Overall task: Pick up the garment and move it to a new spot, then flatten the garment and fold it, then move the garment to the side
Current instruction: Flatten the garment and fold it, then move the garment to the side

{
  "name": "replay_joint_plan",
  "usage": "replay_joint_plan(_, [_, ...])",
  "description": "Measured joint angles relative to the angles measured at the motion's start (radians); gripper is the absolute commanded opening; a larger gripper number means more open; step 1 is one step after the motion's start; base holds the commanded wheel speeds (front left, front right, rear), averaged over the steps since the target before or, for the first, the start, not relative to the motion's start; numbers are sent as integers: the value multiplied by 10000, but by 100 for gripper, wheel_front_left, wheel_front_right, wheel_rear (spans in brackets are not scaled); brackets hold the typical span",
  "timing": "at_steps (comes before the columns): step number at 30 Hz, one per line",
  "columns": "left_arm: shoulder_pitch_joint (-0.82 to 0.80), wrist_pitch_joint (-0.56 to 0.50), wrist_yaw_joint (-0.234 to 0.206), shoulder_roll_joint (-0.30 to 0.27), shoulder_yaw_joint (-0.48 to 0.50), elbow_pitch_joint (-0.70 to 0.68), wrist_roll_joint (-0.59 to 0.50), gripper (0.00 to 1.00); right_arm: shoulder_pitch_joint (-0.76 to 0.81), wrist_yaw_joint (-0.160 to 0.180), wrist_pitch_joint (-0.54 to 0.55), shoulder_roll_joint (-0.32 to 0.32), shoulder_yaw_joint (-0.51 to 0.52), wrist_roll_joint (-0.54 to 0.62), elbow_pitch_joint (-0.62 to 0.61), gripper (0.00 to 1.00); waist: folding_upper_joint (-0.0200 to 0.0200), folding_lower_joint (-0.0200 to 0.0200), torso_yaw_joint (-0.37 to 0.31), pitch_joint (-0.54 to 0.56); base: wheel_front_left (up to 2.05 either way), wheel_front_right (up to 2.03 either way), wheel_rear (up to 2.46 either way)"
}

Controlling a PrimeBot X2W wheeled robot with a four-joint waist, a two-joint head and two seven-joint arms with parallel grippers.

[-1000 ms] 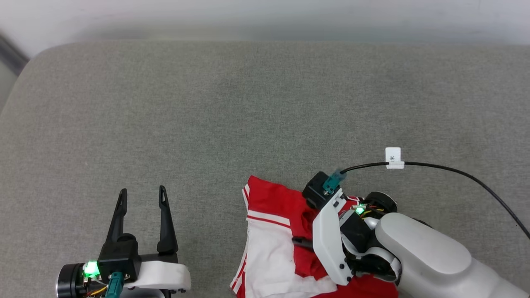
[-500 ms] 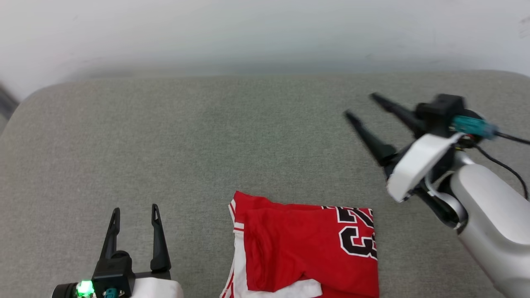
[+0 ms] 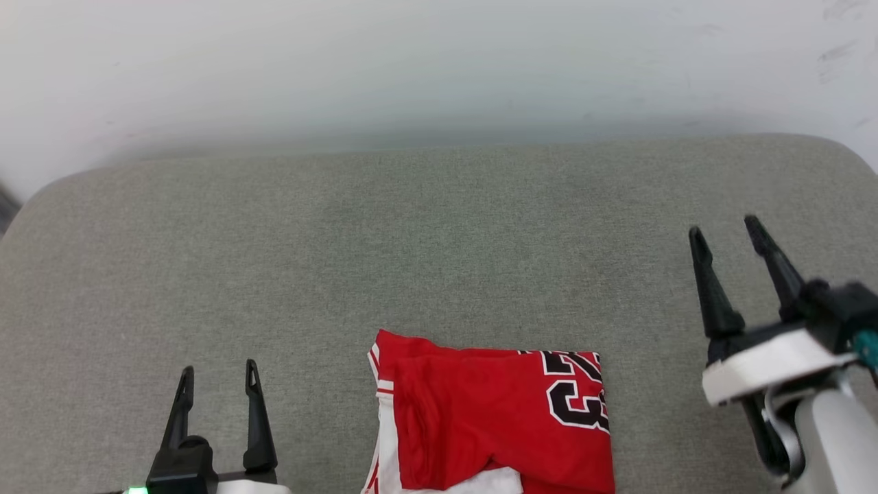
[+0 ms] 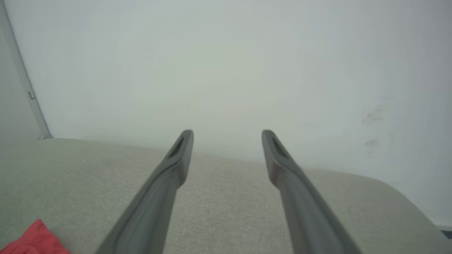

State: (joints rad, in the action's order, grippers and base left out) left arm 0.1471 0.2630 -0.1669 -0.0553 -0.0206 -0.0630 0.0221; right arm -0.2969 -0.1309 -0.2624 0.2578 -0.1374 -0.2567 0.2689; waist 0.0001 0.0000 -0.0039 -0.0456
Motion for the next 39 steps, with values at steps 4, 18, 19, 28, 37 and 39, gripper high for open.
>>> replay_joint_plan(4, [133, 0, 0, 6, 77, 8, 13, 100, 1165, 0, -4, -688, 786, 472, -909, 100, 0, 0, -80, 95, 0, 0, 0])
replay_joint_plan(18, [419, 0, 324, 25, 128, 65, 171, 100, 3608, 0, -8, -1624, 1325, 775, -2127, 100, 0, 0, -32, 299, 0, 0, 0])
replay_joint_plan(19, [423, 0, 353, 25, 136, 65, 173, 100, 3705, 0, -8, -1651, 1317, 786, -2155, 100, 0, 0, -24, 301, 0, 0, 0])
replay_joint_plan(28, [422, 0, 460, 31, 209, 107, 178, 100, 3361, 0, -8, -1764, 1645, 604, -2679, 100, 0, 0, 9, 244, 0, 0, 0])
replay_joint_plan(37, [226, 0, 531, 38, 240, 198, 196, 100, 694, 0, 1776, 253, 562, -504, -2757, 100, 0, 0, 73, 1, 0, 0, 0])
replay_joint_plan(39, [169, 0, 554, 44, 228, 213, 228, 100, 233, 0, 3150, 711, 146, -1419, -2596, 100, 0, 0, 93, -49, 0, 0, 0])
